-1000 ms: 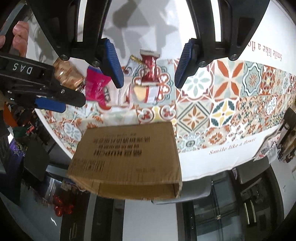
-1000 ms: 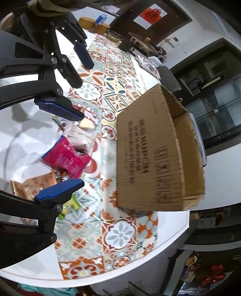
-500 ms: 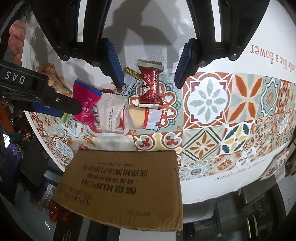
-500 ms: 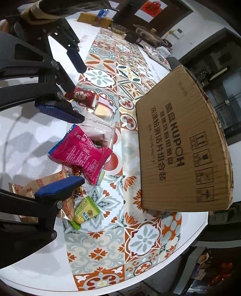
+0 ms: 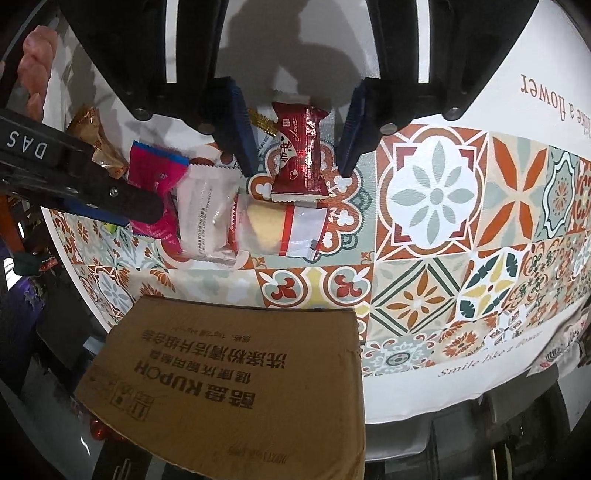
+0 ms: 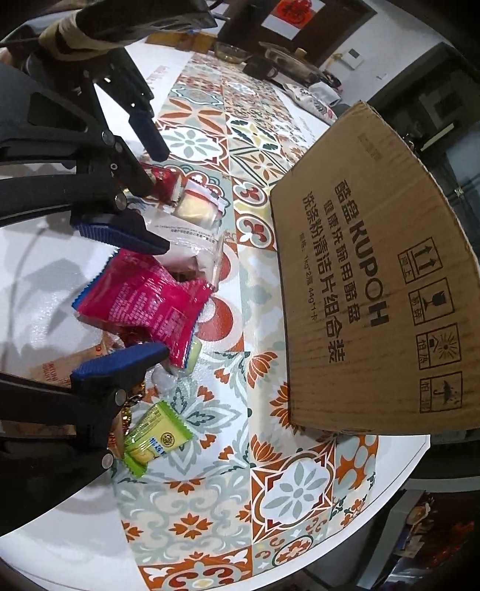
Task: Organize snacks
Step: 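Grasp the red wrapped candy with left tool while right tool grasps the pink packet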
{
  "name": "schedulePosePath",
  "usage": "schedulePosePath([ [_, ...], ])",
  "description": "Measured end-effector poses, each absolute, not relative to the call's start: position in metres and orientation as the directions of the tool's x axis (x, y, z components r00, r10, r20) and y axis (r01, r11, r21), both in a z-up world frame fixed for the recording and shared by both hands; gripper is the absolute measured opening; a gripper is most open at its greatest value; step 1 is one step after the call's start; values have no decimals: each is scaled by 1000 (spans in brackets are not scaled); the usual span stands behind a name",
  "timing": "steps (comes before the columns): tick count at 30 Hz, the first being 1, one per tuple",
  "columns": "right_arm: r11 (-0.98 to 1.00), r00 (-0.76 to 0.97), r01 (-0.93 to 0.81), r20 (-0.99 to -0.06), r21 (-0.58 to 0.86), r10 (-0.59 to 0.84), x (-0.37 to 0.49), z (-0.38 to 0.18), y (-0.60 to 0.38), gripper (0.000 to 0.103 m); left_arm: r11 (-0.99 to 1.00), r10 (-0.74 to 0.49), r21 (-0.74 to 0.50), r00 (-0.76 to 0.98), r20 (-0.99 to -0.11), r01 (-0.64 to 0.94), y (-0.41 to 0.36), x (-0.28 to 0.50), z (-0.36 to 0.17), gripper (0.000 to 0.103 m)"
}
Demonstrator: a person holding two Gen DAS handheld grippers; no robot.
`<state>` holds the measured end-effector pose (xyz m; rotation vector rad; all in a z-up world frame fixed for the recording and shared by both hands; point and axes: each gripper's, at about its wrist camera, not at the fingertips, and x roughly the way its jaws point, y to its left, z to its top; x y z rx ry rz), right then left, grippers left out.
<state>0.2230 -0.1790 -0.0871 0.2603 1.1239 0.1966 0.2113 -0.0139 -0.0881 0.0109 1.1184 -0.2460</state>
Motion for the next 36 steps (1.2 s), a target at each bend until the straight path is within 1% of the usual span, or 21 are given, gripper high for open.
schedulePosePath([
  [5, 960, 420, -36, -867, 277, 266, 227, -88, -172, 49, 972, -209, -147, 394, -895, 183, -10, 216, -94, 34],
  [7, 961, 407, -38, -874, 275, 266, 230, -90, -169, 44, 973, -210, -150, 395, -894, 177, -9, 216, -94, 28],
  [9, 958, 393, -38, -877, 284, 275, 233, -94, -167, 43, 971, -221, -164, 393, -893, 174, -7, 218, -95, 24],
  [11, 962, 402, -43, -877, 271, 264, 233, -94, -164, 42, 970, -231, -178, 391, -891, 168, -5, 218, -95, 23],
  [13, 966, 406, -56, -878, 251, 252, 232, -94, -160, 36, 969, -235, -182, 391, -890, 168, -4, 219, -95, 22],
  [18, 972, 417, -73, -878, 225, 235, 228, -91, -157, 34, 968, -234, -178, 395, -888, 175, -5, 218, -93, 22],
  [29, 976, 455, -79, -863, 205, 218, 218, -74, -160, 34, 967, -240, -172, 441, -865, 189, -5, 206, -71, 22],
  [36, 973, 493, -102, -839, 209, 232, 207, -51, -162, 34, 960, -265, -180, 491, -830, 215, -7, 198, -37, 22],
])
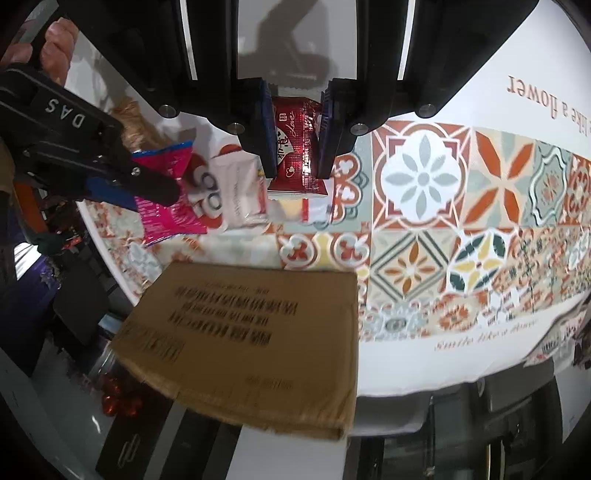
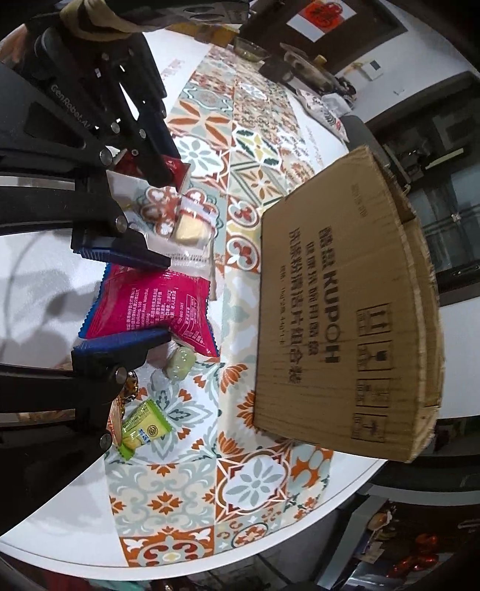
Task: Organize snacks
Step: 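Grasp the red wrapped candy with left tool while right tool grasps the pink packet, then carry the red candy and pink packet into the box and release both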
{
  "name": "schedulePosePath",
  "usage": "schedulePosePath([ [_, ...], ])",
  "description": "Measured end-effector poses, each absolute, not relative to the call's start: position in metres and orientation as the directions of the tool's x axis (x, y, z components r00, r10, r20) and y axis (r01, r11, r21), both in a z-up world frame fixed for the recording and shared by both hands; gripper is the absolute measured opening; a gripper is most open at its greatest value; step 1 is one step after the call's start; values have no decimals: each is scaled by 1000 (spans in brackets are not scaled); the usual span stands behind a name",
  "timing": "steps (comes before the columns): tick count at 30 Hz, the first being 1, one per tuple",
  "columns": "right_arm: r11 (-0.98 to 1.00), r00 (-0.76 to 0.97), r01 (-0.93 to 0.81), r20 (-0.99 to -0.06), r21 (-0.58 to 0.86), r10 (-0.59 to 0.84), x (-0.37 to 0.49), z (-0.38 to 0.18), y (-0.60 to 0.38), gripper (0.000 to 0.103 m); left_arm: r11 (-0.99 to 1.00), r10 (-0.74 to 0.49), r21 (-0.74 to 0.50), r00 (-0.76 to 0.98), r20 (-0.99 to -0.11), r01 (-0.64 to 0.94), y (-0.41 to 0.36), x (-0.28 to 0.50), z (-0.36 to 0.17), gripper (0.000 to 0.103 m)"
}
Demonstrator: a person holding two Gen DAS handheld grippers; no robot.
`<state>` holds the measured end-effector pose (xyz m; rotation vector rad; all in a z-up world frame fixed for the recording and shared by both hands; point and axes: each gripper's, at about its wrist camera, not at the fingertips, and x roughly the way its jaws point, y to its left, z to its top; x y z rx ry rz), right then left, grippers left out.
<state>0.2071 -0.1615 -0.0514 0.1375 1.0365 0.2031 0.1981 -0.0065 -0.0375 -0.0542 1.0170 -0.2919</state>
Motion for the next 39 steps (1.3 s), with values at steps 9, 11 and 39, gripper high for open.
schedulePosePath([
  [9, 971, 577, -134, -782, 196, 237, 197, -8, -163, 34, 947, -307, -191, 561, -768, 258, -9, 198, 12, 22],
  [11, 971, 595, -142, -768, 190, 237, 198, 2, -162, 34, 946, -310, -186, 576, -756, 265, -11, 201, 22, 22],
  [39, 979, 728, -178, -655, 101, 200, 294, 103, -179, 34, 950, -298, -133, 684, -666, 284, -34, 302, 108, 22],
])
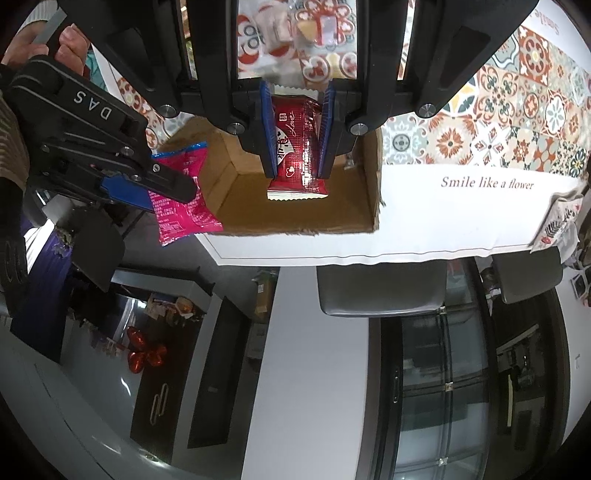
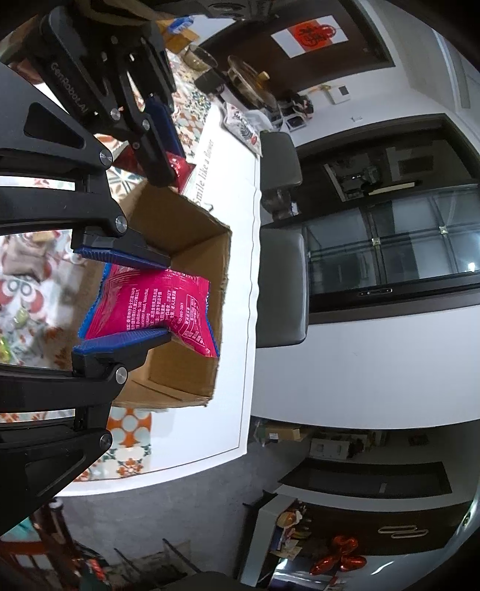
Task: Organize snacks
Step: 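Carry the red candy and pink packet into the box and release both, then move both tools back toward the white packet and green candy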
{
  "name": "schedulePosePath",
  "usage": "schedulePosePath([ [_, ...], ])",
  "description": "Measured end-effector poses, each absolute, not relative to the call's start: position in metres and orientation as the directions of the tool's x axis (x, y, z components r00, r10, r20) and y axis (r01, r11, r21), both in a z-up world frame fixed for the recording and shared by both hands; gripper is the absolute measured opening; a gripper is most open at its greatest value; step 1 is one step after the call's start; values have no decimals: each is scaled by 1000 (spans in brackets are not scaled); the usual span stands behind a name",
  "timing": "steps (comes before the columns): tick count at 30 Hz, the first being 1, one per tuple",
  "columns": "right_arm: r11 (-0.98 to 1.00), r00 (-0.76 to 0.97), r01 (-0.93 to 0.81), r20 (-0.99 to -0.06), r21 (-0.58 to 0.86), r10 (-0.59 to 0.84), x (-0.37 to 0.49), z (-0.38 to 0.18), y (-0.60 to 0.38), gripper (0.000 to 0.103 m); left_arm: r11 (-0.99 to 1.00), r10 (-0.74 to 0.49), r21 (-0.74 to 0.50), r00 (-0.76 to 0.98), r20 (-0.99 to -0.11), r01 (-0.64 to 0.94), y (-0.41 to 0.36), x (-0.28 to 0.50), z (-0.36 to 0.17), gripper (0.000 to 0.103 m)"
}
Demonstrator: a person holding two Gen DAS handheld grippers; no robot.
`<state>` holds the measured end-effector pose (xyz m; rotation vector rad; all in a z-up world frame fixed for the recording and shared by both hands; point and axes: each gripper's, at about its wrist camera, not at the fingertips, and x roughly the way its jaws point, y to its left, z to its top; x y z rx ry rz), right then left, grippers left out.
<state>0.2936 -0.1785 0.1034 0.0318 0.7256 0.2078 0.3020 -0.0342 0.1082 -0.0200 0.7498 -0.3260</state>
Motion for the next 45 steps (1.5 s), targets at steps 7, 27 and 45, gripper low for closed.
schedulePosePath([
  [7, 977, 709, -190, -676, 93, 202, 322, 100, -178, 34, 958, -256, -91, 668, -699, 272, -44, 335, 99, 22],
  [27, 985, 717, -145, -676, 98, 173, 293, 97, -195, 60, 973, -195, -44, 704, -683, 228, -38, 280, 100, 53],
  [45, 990, 694, -71, -707, 119, 135, 221, 69, -214, 60, 959, -216, -27, 669, -711, 282, -55, 217, 77, 53],
])
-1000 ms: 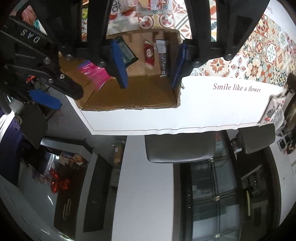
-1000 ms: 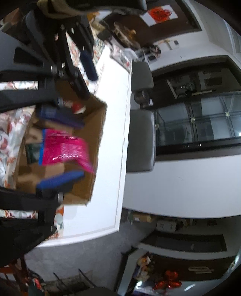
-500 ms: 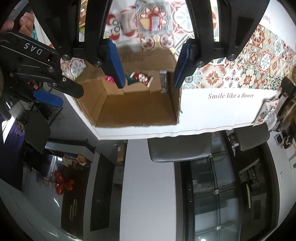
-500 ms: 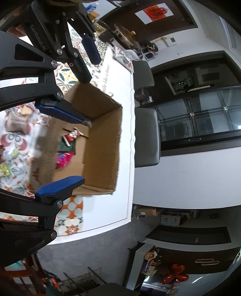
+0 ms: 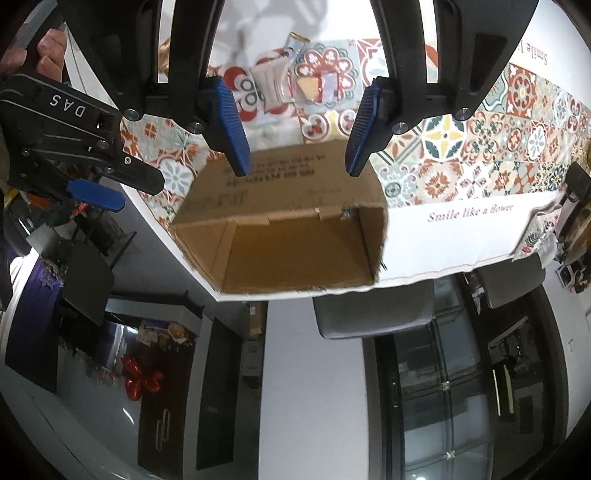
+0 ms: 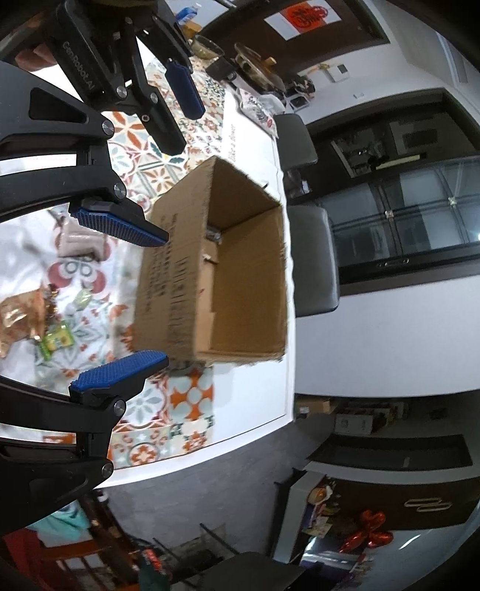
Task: Organize snacks
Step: 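Move both tools back toward the white packet and green candy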
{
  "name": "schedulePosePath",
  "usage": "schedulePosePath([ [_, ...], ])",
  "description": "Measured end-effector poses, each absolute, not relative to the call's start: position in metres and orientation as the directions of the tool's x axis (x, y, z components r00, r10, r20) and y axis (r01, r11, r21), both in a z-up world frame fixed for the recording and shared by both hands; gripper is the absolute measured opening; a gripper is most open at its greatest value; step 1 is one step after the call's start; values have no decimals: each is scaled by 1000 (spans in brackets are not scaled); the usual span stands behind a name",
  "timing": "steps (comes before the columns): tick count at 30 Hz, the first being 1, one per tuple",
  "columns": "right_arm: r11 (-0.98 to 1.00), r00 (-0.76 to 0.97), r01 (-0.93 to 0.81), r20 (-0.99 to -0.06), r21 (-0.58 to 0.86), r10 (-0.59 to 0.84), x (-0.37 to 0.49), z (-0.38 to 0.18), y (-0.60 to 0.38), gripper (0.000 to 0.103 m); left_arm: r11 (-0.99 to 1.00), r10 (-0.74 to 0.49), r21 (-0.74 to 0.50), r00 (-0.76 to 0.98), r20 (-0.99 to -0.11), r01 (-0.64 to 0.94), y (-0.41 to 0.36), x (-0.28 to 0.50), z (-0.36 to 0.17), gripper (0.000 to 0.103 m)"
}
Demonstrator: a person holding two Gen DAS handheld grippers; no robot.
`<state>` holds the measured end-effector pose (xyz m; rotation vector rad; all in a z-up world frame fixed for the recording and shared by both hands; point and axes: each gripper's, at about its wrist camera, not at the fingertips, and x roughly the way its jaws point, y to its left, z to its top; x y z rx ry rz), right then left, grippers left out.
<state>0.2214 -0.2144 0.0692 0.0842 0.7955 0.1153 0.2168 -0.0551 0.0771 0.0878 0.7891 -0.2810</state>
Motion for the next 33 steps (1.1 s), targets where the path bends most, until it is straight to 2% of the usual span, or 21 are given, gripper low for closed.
schedulePosePath([
  [19, 992, 544, -31, -831, 123, 120, 209, -16, -227, 60, 946, -248, -93, 505, -827, 310, -68, 208, -9, 52],
  [26, 985, 484, -111, -858, 133, 171, 215, -42, -220, 58, 931, -268, -103, 461, -846, 351, -72, 212, -34, 52],
  [28, 978, 451, -168, -872, 125, 189, 219, -50, -214, 51, 926, -274, -105, 452, -849, 363, -73, 213, -38, 52],
  [33, 964, 403, -248, -894, 97, 194, 228, -60, -207, 50, 917, -282, -114, 420, -862, 383, -80, 221, -49, 49],
])
